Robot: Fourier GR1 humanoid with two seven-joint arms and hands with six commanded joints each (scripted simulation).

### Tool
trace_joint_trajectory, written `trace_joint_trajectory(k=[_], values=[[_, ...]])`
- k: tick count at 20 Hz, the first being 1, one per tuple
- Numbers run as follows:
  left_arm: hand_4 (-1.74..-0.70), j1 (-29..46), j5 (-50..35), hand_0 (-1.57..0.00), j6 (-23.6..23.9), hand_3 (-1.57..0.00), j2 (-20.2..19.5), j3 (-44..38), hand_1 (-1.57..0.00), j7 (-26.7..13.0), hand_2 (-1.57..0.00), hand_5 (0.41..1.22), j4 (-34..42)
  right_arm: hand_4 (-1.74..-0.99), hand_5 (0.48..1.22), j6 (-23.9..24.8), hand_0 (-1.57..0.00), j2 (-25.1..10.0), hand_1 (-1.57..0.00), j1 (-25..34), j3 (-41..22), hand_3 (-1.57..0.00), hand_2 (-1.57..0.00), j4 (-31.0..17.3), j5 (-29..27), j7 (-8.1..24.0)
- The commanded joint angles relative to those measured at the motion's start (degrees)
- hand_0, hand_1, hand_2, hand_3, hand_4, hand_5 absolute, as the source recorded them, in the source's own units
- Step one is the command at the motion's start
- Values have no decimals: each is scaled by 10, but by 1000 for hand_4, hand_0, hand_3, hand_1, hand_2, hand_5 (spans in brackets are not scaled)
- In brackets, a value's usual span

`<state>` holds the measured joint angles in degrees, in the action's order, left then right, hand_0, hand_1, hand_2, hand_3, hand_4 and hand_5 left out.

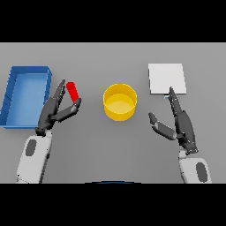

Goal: Pick up the red beaker and tilt it to pour out 1 green nut into yellow bowl. Pick up the yellow bowl and place it on the metallic measuring scale.

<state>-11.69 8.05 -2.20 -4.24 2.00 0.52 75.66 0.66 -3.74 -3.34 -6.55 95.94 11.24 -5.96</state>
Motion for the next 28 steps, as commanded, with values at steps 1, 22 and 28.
trace_joint_trajectory(k=[1,22,28], values=[[-1189,-14,2,1,0,1,-2,-2,1,4,1,641,-15,-1222,626,2,1,-1,1,2,-2,1,1,2,5,6],[-1471,-173,0,-551,79,-728,44,-73,-588,112,-662,943,-255,-1237,648,2,1,-3,1,-11,11,1,1,11,-10,11],[-1597,-191,32,-1304,101,-1237,43,-53,-1313,115,-1333,1148,-274,-1250,647,-5,1,1,1,-15,5,1,1,23,-16,7]])
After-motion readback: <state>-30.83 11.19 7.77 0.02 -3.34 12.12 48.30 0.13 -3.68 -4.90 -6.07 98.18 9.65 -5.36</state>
